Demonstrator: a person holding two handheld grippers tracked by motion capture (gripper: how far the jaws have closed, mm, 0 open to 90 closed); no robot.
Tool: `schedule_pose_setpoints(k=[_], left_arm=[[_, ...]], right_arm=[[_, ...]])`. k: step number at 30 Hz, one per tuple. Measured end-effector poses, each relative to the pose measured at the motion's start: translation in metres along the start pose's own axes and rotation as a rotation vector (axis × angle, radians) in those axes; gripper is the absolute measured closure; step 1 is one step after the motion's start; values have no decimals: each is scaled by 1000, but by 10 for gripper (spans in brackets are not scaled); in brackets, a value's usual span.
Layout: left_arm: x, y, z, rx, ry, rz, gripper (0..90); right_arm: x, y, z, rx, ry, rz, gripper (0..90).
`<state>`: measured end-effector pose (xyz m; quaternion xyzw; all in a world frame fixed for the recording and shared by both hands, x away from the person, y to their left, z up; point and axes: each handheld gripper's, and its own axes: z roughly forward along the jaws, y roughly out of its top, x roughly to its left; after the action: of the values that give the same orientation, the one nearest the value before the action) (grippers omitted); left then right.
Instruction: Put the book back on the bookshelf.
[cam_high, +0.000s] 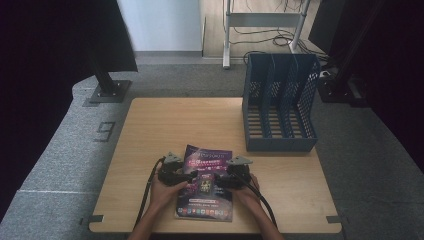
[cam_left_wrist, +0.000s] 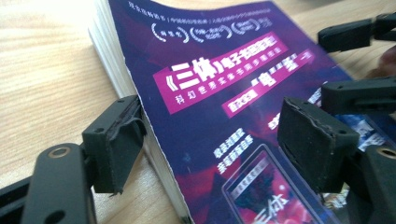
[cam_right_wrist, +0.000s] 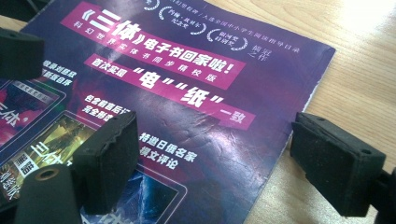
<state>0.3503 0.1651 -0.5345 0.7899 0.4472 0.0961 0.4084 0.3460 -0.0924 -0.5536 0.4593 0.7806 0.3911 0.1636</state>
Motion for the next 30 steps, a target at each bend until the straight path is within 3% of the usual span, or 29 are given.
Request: schedule_pose_setpoints(k=[9, 13, 16, 21, 30], left_arm=[[-4, 4, -6, -36, -40, 27, 250], [-8, 5, -5, -35, -79, 40, 257], [-11, 4, -1, -20, -64, 62, 260], [-9, 5, 0, -32, -72, 60, 273], [-6, 12, 11, -13, -60, 86, 322]], right_arm=[[0, 0, 0, 0, 0, 0, 155], [0, 0, 0, 1, 0, 1, 155], [0, 0, 0, 1, -1, 3, 156], [0, 0, 0, 0, 0, 3, 156], [0, 0, 0, 1, -1, 3, 156]])
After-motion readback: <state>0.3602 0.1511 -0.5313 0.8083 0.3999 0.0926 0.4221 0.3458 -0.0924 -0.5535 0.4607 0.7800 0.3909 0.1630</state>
